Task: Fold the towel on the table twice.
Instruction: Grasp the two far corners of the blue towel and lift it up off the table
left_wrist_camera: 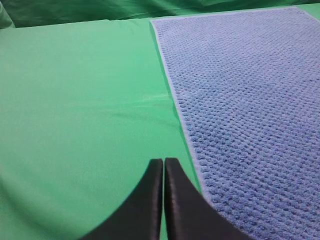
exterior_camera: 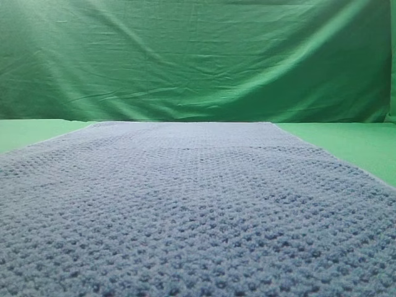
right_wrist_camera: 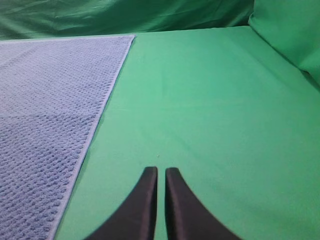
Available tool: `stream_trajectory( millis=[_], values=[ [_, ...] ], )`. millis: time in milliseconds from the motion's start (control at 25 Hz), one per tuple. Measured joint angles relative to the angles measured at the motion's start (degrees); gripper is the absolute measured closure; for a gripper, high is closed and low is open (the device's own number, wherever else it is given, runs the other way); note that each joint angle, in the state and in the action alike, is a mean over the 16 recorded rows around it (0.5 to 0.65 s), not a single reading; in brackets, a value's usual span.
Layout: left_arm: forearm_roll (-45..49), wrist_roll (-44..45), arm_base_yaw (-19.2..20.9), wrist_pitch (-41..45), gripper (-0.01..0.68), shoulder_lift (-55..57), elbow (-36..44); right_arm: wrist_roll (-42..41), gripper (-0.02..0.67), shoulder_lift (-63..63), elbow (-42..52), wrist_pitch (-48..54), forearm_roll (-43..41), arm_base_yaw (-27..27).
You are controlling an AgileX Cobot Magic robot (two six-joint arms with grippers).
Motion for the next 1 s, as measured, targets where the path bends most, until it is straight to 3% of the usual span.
stream_trajectory(
  millis=[1000],
  values=[
    [-1.8, 0.0, 0.0, -0.7, 0.673, 0.0, 0.0, 0.0, 0.649, 0.0, 0.0, -0.1, 0.8, 0.0]
  ],
)
